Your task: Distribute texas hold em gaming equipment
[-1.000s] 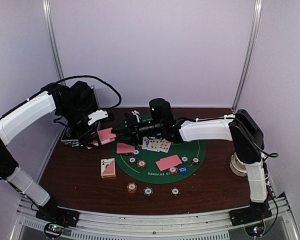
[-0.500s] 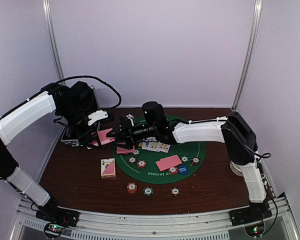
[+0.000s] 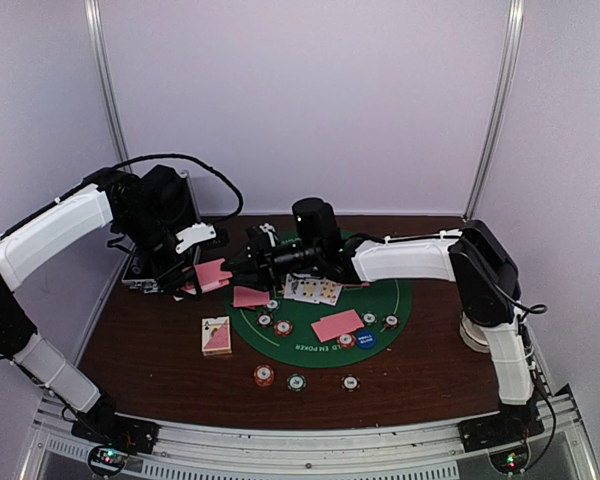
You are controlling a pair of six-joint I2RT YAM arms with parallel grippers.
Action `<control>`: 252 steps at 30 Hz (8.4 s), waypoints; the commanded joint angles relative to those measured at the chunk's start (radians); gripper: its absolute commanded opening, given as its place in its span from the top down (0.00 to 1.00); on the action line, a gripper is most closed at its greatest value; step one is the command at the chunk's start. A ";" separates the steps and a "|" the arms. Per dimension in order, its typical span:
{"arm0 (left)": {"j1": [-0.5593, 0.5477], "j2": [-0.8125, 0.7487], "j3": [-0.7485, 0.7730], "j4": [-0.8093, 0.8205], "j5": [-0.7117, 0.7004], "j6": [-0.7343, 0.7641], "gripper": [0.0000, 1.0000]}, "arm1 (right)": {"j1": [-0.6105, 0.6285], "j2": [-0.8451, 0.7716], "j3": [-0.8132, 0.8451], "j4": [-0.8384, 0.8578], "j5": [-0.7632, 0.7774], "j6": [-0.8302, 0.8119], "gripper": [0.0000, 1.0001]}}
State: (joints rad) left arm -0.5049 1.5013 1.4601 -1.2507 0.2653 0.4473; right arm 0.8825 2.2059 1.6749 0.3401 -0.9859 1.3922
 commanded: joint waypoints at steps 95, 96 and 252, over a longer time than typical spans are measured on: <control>0.107 -0.017 -0.125 0.102 -0.092 0.047 1.00 | -0.537 -0.281 -0.496 -0.472 0.178 -0.623 1.00; 0.113 -0.018 -0.132 0.108 -0.099 0.051 1.00 | -0.537 -0.274 -0.494 -0.479 0.188 -0.632 1.00; 0.474 0.068 -1.109 2.139 -0.277 -0.444 0.02 | -0.817 -0.643 -1.287 0.619 1.234 -1.420 0.01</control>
State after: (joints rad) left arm -0.0380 1.5661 0.3382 0.8371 -0.0036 0.0132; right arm 0.0666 1.5673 0.3687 0.9737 0.2611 -0.0269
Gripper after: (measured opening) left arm 0.976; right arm 0.994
